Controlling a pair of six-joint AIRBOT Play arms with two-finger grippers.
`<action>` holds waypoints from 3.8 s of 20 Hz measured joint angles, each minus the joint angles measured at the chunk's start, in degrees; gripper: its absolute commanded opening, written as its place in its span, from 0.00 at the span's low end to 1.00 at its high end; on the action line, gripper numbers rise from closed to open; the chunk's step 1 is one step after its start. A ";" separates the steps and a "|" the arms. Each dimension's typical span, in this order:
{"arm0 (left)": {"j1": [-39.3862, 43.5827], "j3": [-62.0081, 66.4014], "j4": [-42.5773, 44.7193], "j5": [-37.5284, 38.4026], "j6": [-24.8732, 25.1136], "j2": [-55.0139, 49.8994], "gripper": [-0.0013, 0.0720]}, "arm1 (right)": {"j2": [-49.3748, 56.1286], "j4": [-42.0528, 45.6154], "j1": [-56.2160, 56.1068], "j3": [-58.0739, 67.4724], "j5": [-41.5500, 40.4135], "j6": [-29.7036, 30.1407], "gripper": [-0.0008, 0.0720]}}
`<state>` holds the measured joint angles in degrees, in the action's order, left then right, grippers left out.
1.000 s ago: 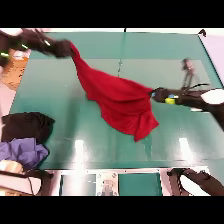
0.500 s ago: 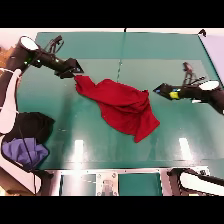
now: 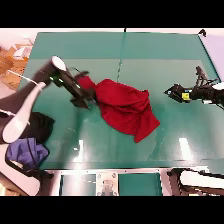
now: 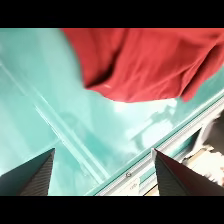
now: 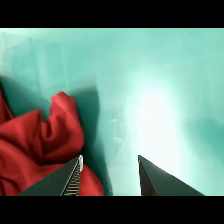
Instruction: Fold the shirts.
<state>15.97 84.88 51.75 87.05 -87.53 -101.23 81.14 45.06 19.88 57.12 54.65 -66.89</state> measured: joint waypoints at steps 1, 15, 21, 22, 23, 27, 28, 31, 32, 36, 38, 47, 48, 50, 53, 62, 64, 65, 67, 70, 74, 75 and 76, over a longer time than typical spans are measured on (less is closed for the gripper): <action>2.86 -2.75 0.17 -2.36 -0.13 0.13 0.97 | 0.83 -0.04 -0.48 0.02 0.02 0.02 0.55; 18.16 -12.85 1.38 -26.97 -3.96 0.92 0.05 | 14.08 -3.19 -10.21 8.39 -1.20 0.96 0.40; 16.39 -8.52 8.87 -17.14 -2.84 0.68 0.04 | 18.40 -5.27 -10.14 13.70 -0.57 1.20 0.03; 15.06 -7.13 11.06 -14.78 -2.84 0.68 0.04 | 17.94 -4.24 -8.55 14.12 -0.63 1.05 0.03; 13.62 -5.79 12.37 -11.89 -2.84 0.76 0.04 | 16.96 -3.04 -6.27 14.45 -0.44 0.22 0.03; 6.05 -0.61 19.19 -3.19 -3.08 0.90 0.05 | 11.63 1.33 4.87 14.51 2.34 -2.03 0.03; 4.00 0.52 20.17 -1.92 -3.08 0.87 0.04 | 10.54 1.97 7.34 14.25 3.37 -2.43 0.03; -0.74 2.84 21.20 -0.44 -2.56 0.90 0.04 | 7.80 3.19 12.72 12.48 6.19 -2.99 0.03; -1.90 3.28 20.87 -0.33 -1.97 0.90 0.05 | 7.21 3.50 13.49 11.67 6.91 -3.06 0.03; -3.82 5.01 19.45 -0.09 0.37 0.85 0.04 | 5.03 3.93 15.19 9.53 8.55 -3.45 0.03; -4.26 8.48 18.88 1.03 1.25 1.09 0.04 | 1.79 3.13 15.56 9.68 9.25 -3.52 0.03; -4.61 35.58 17.22 -7.06 3.13 19.80 0.04 | -26.21 -4.66 17.29 27.85 6.93 -3.85 0.03; -4.61 35.30 17.20 -10.71 3.69 23.98 0.04 | -28.83 -4.92 17.88 29.75 5.62 -4.44 0.03; -4.61 34.42 17.05 -17.51 5.22 32.28 0.04 | -33.86 -5.11 19.17 32.92 1.77 -5.11 0.03; -4.61 33.79 17.03 -24.74 7.10 42.23 0.05 | -39.67 -5.44 20.17 35.87 -4.00 -5.81 0.03; -4.61 27.76 18.40 -26.32 8.22 45.83 0.05 | -39.69 -5.03 20.22 32.63 -7.67 -6.10 0.03; -4.61 24.41 18.75 -26.10 8.00 42.62 0.05 | -36.96 -4.94 18.69 27.69 -7.28 -5.75 0.03; -4.61 22.73 18.78 -25.94 7.80 40.48 0.05 | -35.43 -4.83 17.68 25.16 -7.21 -5.14 0.03; -4.61 19.69 18.49 -26.36 7.43 35.12 0.05 | -31.56 -4.94 15.28 20.00 -7.32 -3.78 0.03; -4.61 16.26 17.59 -27.56 7.13 24.50 0.05 | -22.95 -4.85 11.98 13.97 -8.81 -1.88 0.03; -4.63 14.51 14.64 -31.69 7.02 8.90 0.05 | -9.01 -5.14 9.66 11.08 -10.43 -0.63 0.03; -4.61 14.29 13.22 -33.20 6.99 5.44 0.05 | -5.64 -5.29 9.40 10.78 -10.73 -0.52 0.03; -4.61 14.14 11.72 -34.73 6.99 2.43 0.05 | -2.75 -5.27 9.27 10.54 -10.86 -0.42 0.03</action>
<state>11.35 99.02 63.46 52.31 -80.53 -98.80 78.39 39.79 29.15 67.66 43.79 -67.31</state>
